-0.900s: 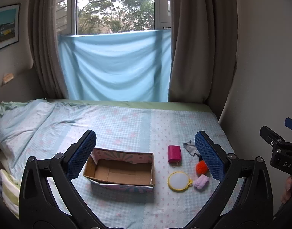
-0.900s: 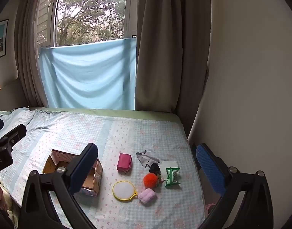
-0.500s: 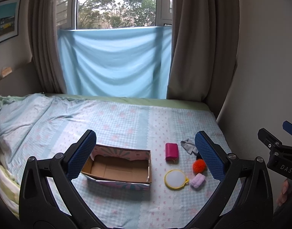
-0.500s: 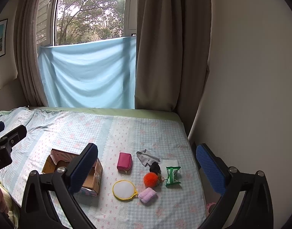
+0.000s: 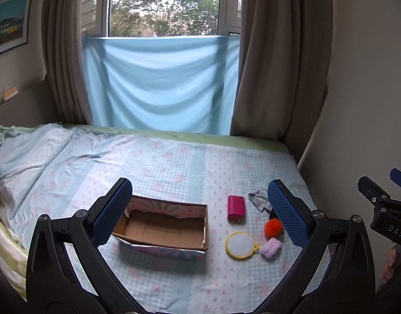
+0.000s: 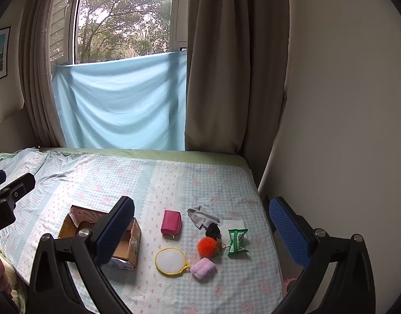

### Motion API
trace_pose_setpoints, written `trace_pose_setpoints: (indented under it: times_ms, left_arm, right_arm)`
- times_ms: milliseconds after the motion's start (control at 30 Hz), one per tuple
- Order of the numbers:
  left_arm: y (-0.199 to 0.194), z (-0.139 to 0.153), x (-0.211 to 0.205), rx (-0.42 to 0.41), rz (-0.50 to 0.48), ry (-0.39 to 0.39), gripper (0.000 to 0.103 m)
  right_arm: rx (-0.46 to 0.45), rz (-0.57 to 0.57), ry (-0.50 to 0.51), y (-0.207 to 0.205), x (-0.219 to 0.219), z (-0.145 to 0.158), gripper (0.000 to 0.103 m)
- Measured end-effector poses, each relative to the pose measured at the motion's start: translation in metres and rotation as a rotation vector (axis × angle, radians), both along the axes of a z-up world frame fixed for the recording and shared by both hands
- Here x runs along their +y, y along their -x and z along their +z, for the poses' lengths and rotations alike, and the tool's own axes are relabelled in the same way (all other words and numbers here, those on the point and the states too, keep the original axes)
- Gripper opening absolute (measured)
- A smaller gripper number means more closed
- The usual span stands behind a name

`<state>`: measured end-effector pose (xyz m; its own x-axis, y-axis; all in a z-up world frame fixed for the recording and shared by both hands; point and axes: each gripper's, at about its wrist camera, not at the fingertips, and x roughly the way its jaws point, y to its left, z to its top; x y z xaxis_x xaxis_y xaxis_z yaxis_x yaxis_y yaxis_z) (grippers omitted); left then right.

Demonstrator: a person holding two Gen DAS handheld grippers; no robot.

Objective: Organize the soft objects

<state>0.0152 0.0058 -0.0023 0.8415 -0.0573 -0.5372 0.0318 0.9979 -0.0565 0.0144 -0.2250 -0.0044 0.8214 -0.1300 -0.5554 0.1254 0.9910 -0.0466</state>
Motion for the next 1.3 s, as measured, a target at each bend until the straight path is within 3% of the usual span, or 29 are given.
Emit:
trace_pose_setpoints:
  times_ms: [1300]
  left_arm:
    - [-0.0043, -0.0038, -0.0027, 0.018, -0.024, -0.019, 0.103]
  right_arm:
    - [-0.011, -0.031, -0.013, 0.0065, 0.0027, -0.0045, 0.103]
